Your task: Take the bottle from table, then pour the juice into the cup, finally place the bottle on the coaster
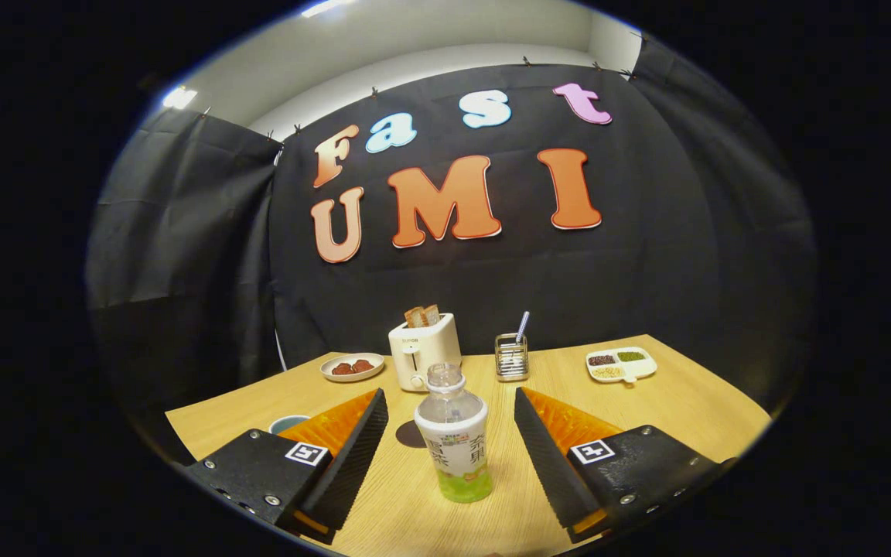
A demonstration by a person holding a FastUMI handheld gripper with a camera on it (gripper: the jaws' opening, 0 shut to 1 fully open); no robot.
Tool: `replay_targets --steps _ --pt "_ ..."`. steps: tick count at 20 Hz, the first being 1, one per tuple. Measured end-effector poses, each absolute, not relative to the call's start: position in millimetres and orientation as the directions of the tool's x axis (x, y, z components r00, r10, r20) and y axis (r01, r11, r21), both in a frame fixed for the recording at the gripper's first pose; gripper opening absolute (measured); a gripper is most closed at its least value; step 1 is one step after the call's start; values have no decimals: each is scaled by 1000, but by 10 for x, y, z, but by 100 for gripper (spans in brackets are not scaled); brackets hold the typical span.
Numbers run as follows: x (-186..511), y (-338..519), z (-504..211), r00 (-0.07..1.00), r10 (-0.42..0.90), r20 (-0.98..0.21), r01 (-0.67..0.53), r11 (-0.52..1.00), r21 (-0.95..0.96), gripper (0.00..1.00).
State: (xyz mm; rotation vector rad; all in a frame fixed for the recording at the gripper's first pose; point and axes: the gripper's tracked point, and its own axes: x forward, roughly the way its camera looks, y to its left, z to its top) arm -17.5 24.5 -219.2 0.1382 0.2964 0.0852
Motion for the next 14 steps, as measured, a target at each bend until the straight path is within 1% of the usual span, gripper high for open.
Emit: replay_targets --steps 2,6,14 --pt "-170 215 -2333 946 95 -310 -49 987 153 98" --pt "-182 298 -2556 931 125 -342 -70 983 169 98" --pt "-51 364 -2819 921 110 -374 -76 992 105 98"
